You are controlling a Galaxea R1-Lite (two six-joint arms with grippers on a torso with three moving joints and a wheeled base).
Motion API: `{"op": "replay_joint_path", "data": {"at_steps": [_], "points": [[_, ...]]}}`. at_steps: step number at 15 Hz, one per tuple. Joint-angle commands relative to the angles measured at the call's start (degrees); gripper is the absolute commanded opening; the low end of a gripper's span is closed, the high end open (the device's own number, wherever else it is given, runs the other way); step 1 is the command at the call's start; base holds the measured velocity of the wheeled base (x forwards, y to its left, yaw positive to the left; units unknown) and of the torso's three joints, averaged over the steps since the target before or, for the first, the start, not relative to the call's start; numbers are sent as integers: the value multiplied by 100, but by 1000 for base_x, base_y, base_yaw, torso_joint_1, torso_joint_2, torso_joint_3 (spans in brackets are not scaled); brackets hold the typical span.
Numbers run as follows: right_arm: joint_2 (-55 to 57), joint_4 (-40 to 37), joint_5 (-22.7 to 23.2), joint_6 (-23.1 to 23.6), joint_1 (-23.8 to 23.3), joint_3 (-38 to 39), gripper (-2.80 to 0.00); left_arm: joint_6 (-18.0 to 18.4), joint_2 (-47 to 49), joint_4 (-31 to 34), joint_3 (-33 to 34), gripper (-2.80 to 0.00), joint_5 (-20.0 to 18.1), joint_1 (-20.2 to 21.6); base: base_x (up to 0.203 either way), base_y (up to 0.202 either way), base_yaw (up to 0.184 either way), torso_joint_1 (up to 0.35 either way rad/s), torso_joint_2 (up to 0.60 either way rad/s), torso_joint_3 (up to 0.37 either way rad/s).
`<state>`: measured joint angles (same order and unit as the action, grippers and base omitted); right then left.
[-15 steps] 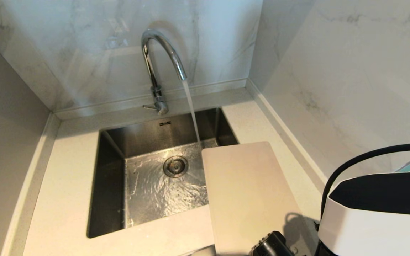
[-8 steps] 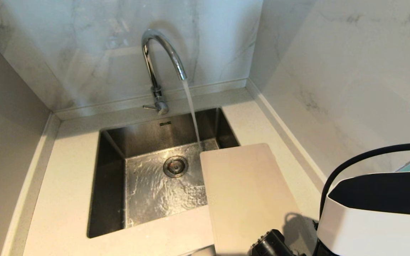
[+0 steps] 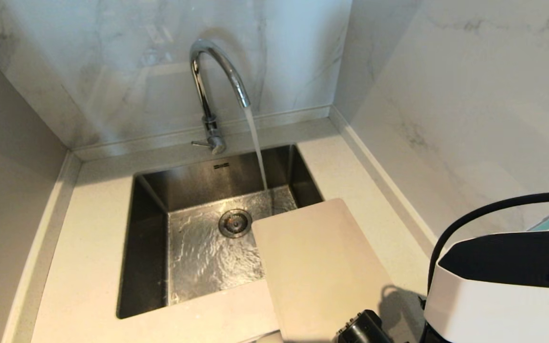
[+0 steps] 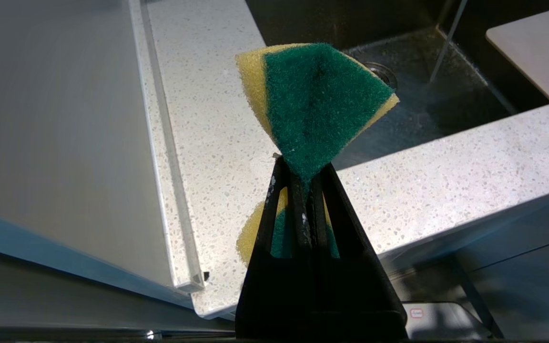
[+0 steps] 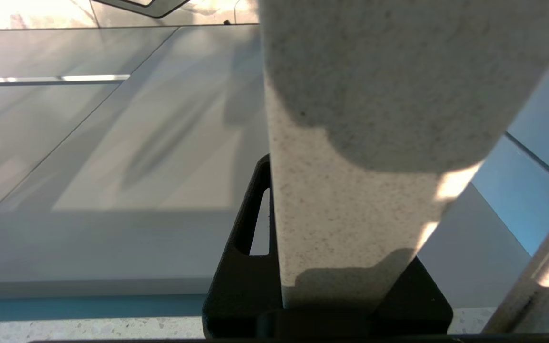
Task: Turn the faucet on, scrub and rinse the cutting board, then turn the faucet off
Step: Pick up the cutting board
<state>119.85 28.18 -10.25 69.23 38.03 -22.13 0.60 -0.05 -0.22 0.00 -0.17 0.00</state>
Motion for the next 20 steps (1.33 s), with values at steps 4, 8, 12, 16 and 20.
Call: {"op": "replay_joint_path", "data": {"at_steps": [4,8,12,16,20], "points": [[-153,37,-21,38,2,27,-280,2,-4,-4,9,-280,-1,0,0,0,0,0,0,0],[-816,-137,-31,55,2,52,-280,2,-4,-4,9,-280,-1,0,0,0,0,0,0,0],[-1625,-828,-58,64,2,51,-280,2,-4,-4,9,-280,-1,0,0,0,0,0,0,0],[-2248,-1331,-72,64,2,28,-280,2,-4,-4,9,-280,-1,0,0,0,0,0,0,0],[-2787,-1674,-183,67,2,-2,-280,2,-4,-4,9,-280,-1,0,0,0,0,0,0,0]]}}
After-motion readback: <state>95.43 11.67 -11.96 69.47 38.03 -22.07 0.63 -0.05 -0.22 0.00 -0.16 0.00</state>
